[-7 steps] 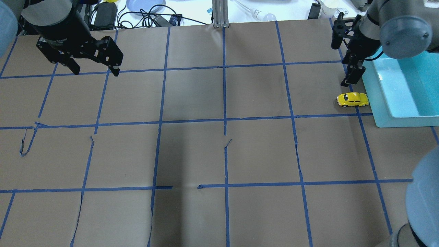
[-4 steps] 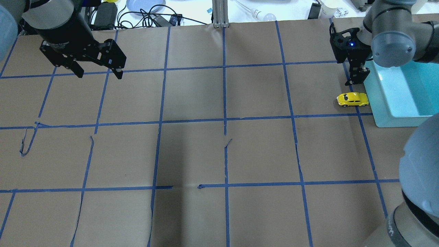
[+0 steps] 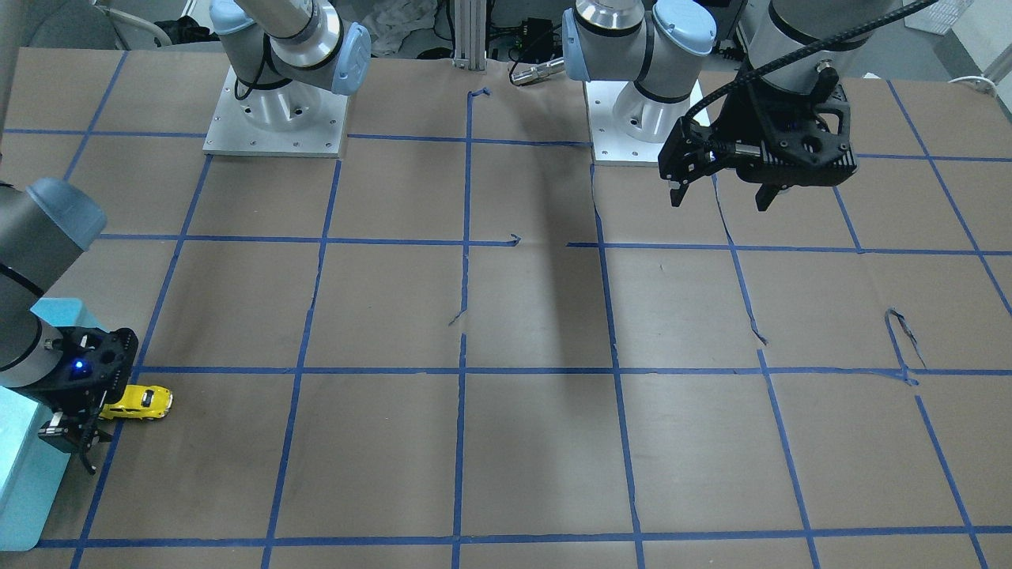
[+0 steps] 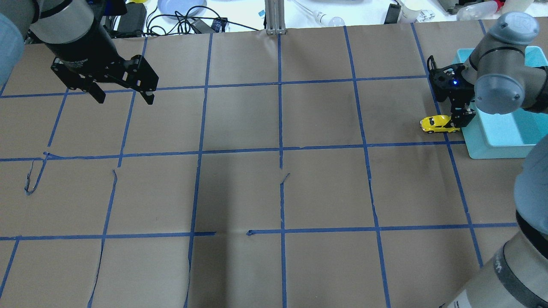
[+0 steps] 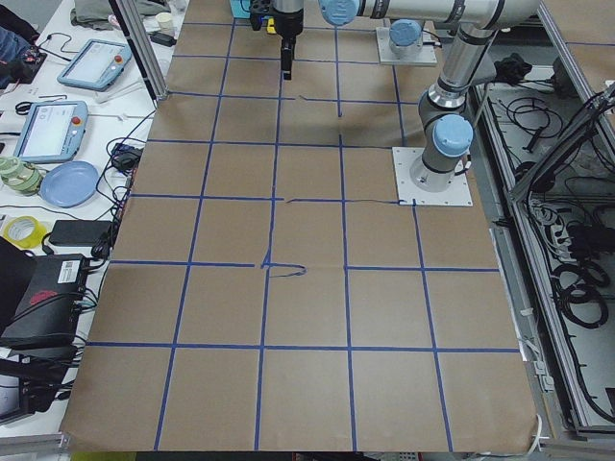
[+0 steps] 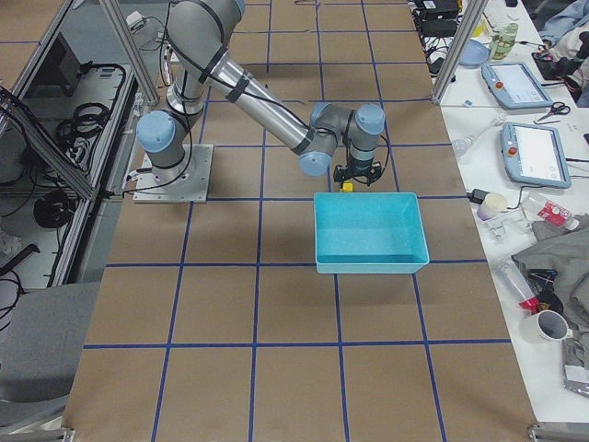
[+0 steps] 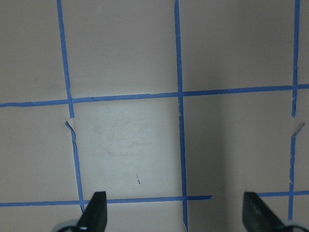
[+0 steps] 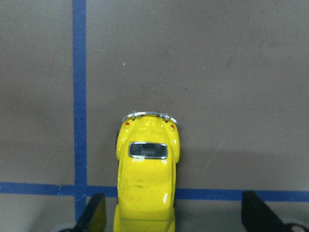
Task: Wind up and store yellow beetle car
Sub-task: 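Lower the right gripper onto the car beside the bin while the left arm withdraws, then close the right gripper on the yellow car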
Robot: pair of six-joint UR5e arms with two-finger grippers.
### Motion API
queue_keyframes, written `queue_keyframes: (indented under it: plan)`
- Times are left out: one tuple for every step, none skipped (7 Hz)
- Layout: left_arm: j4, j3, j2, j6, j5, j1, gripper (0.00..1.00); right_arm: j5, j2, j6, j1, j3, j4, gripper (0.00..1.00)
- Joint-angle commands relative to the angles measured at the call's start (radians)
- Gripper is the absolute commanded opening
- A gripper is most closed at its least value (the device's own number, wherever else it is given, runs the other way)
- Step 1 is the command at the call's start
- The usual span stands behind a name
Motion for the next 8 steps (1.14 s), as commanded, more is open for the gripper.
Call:
queue_keyframes:
  plan:
    - [0.000, -0.001, -0.002, 0.008, 0.000, 0.002, 1.00, -0.003, 0.001, 0.088, -0.011, 0.019, 0.005, 0.82]
    - [-0.001, -0.001, -0.002, 0.008, 0.002, 0.002, 1.00, 0.002, 0.002, 0.085, -0.011, 0.039, 0.000, 0.82]
    - [0.000, -0.001, -0.002, 0.008, 0.002, 0.002, 1.00, 0.009, -0.001, 0.085, -0.011, 0.045, 0.000, 0.82]
    - [-0.001, -0.001, -0.002, 0.008, 0.002, 0.002, 1.00, 0.012, 0.001, 0.084, -0.011, 0.053, 0.003, 0.67]
    - [0.000, -0.001, -0.003, 0.010, 0.002, 0.003, 1.00, -0.003, -0.002, 0.088, -0.011, 0.058, 0.003, 0.41]
    - [0.000, -0.001, -0.003, 0.010, 0.002, 0.003, 1.00, -0.004, -0.004, 0.088, -0.011, 0.056, 0.000, 0.15]
    - [0.000, -0.001, -0.003, 0.010, 0.002, 0.003, 1.00, -0.004, -0.009, 0.093, -0.011, 0.055, -0.003, 0.04]
    - [0.002, -0.001, -0.003, 0.010, 0.002, 0.003, 1.00, -0.003, -0.036, 0.113, -0.011, 0.052, 0.003, 0.02]
